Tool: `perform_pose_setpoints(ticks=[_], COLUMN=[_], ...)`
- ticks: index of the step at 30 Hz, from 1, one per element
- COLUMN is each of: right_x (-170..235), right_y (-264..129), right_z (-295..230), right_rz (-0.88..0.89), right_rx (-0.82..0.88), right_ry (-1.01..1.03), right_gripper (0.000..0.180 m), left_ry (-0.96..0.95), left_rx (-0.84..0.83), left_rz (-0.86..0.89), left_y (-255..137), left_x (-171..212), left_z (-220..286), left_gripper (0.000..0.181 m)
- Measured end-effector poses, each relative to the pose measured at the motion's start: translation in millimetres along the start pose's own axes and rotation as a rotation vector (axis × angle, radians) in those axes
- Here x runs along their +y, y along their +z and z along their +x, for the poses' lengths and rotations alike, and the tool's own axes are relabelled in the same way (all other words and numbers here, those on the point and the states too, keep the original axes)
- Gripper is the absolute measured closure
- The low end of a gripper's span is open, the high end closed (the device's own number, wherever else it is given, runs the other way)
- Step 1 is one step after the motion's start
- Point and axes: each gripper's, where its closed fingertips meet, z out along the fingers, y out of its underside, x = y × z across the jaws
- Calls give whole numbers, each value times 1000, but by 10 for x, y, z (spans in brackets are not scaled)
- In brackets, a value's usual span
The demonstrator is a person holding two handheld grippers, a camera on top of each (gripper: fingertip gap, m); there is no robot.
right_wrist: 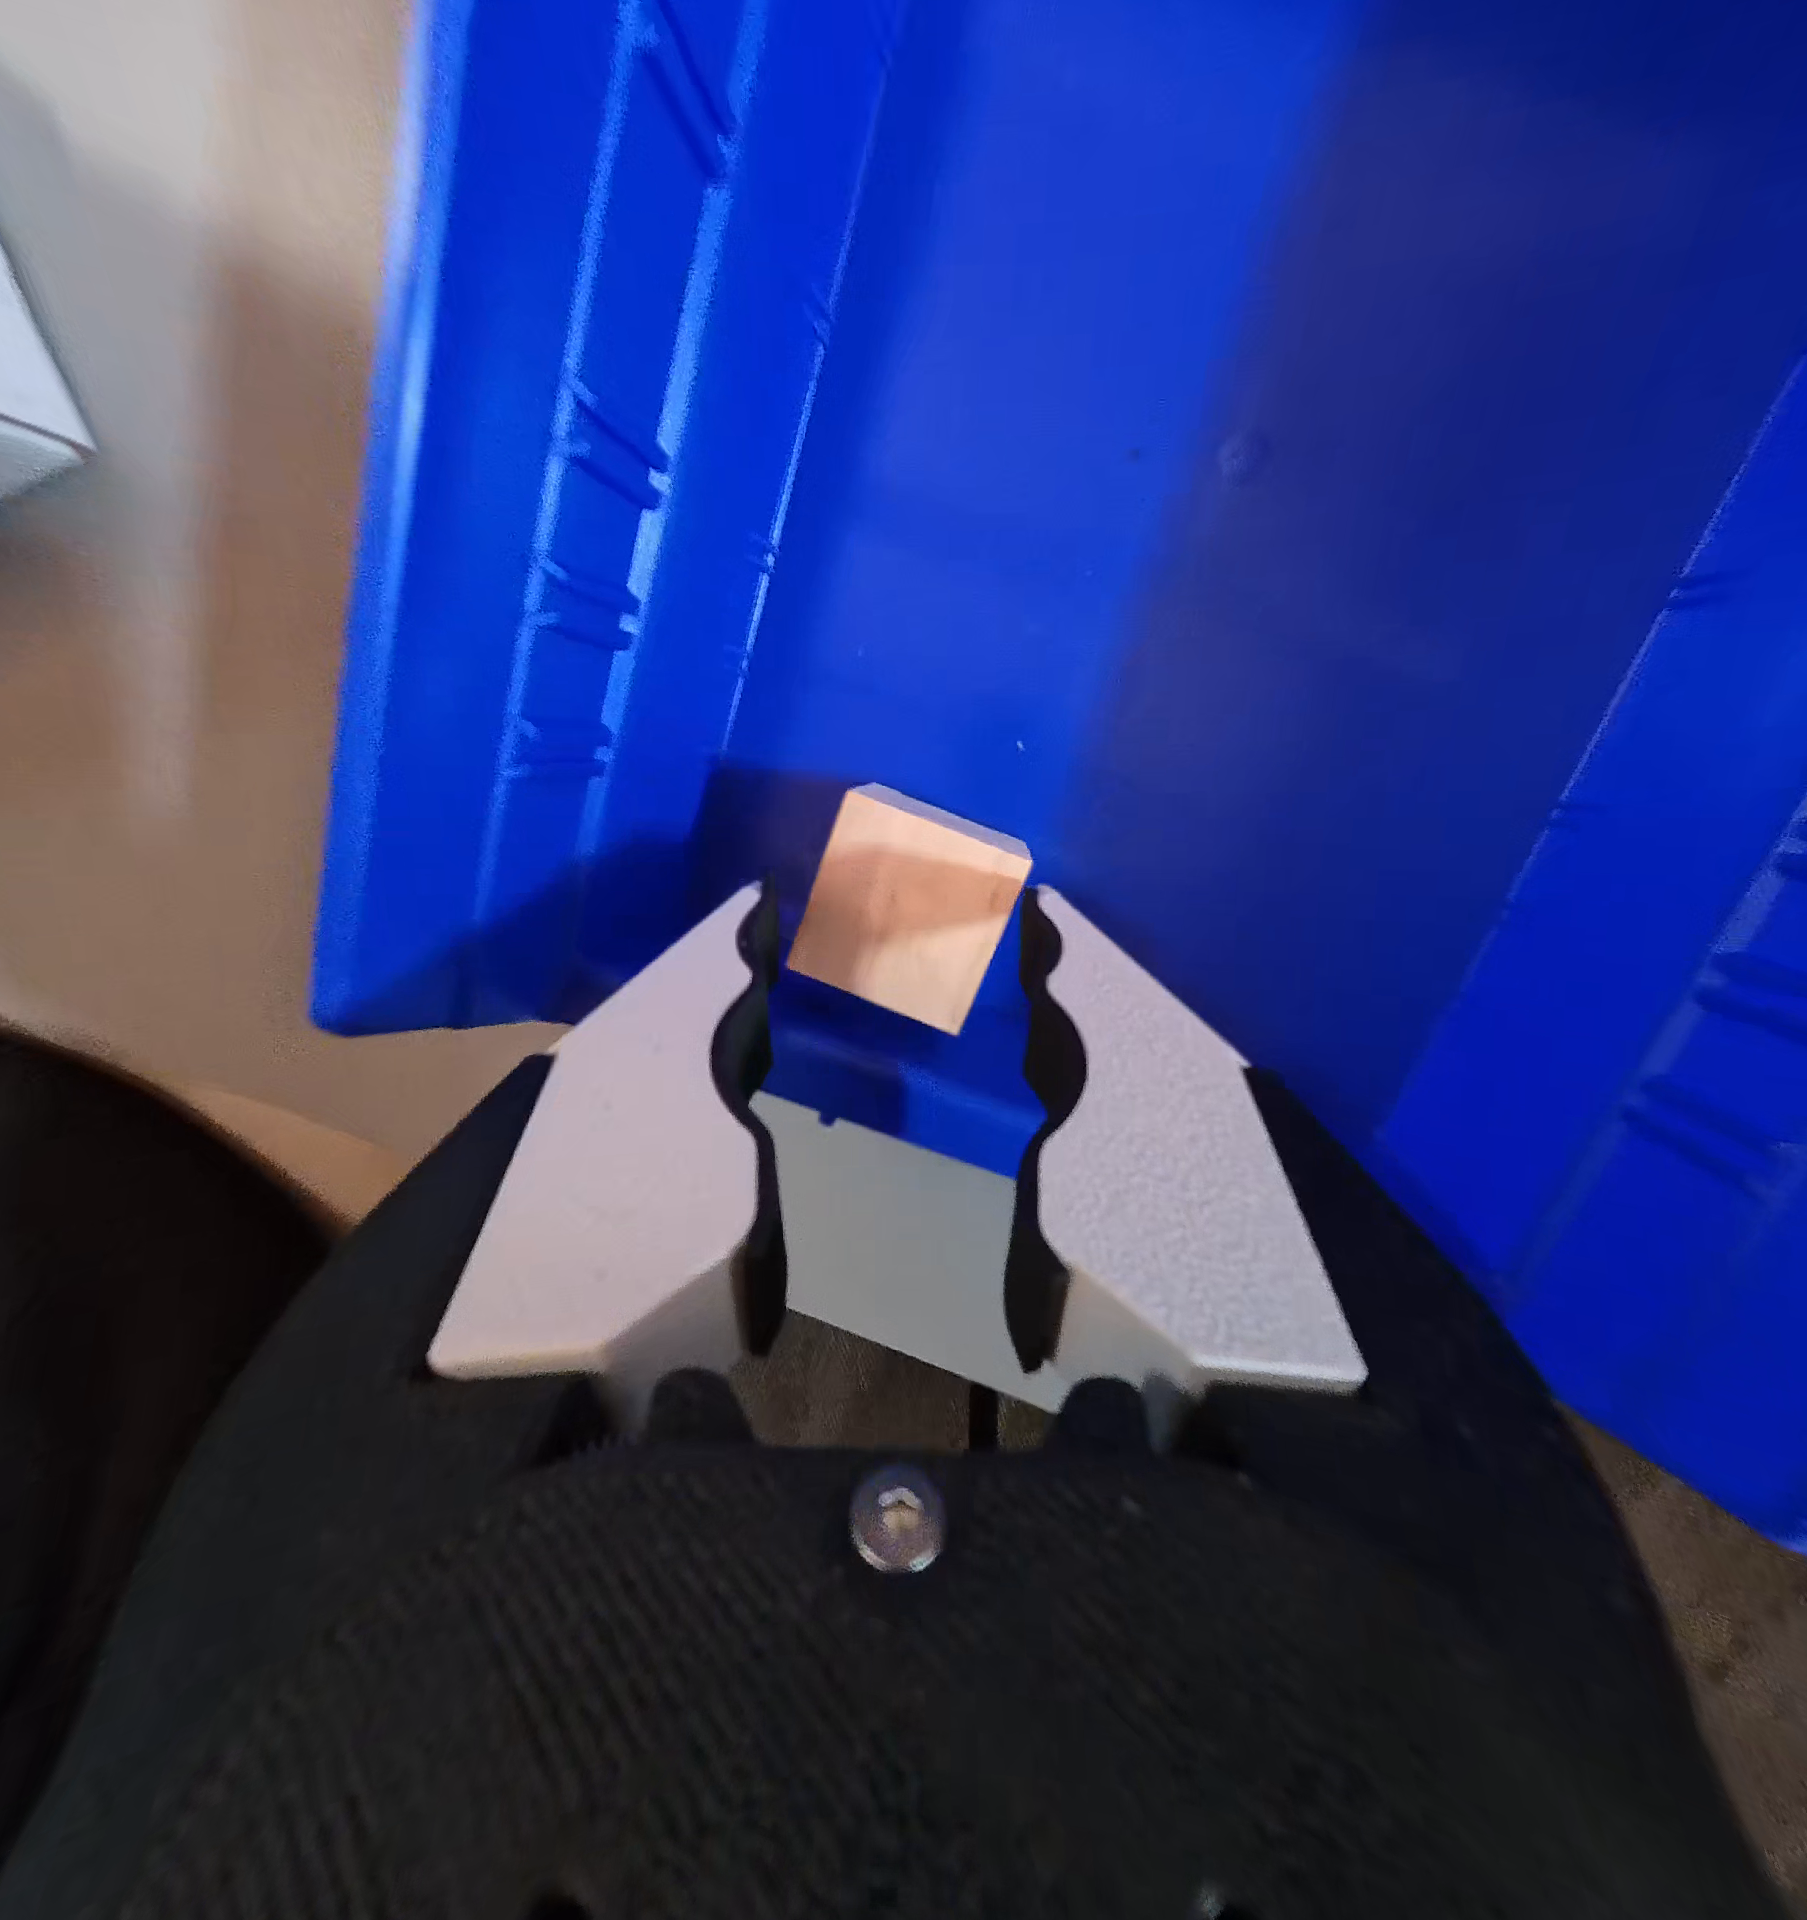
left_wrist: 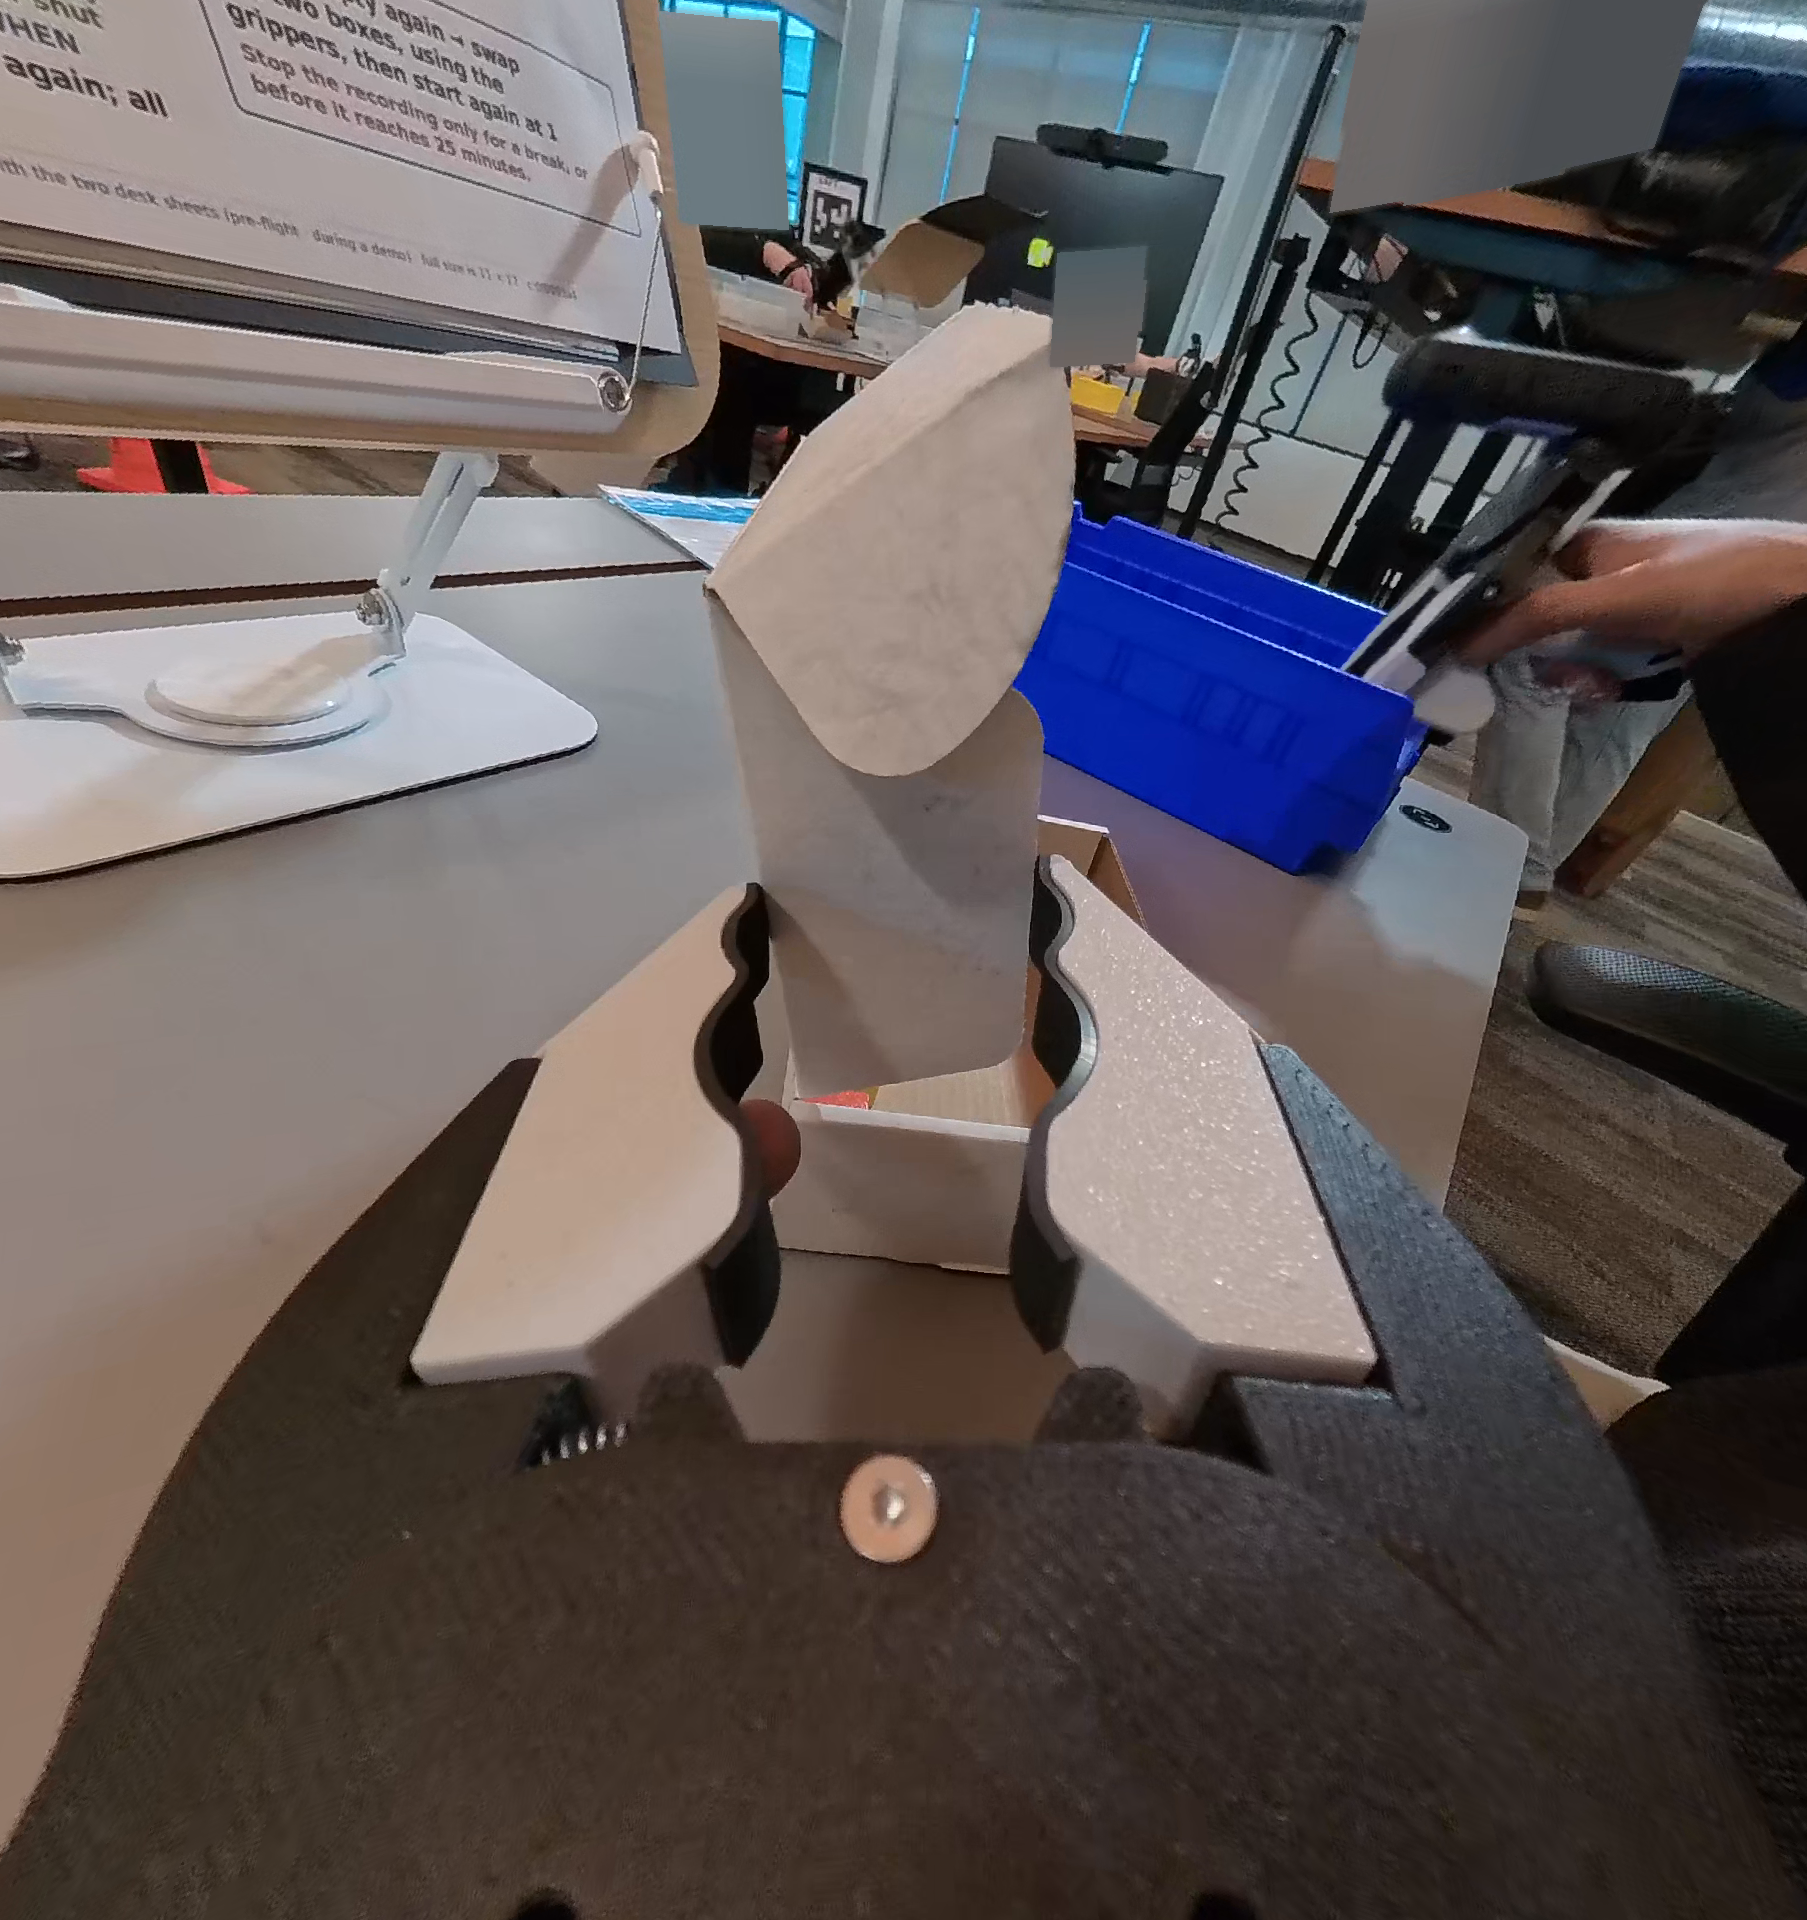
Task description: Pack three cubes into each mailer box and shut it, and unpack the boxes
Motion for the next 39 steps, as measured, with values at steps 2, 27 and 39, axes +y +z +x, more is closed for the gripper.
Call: perform_pose_setpoints(ticks=[2, 27, 39], right_x=[-76, -1166, -1147], right_y=[-118, 882, 792], right_z=[-26, -3052, -3018], right_rz=[56, 242, 218], right_rx=[-12, -310, -340], right_ry=[2, -523, -522], right_gripper=[132, 136, 153], left_ry=[-1, -57, -57], left_rx=[0, 73, 84], left_rz=[0, -14, -10], left_y=[0, -1, 10], left_x=[0, 21, 24], left_z=[0, 116, 136], left_gripper=[131, 131, 131])
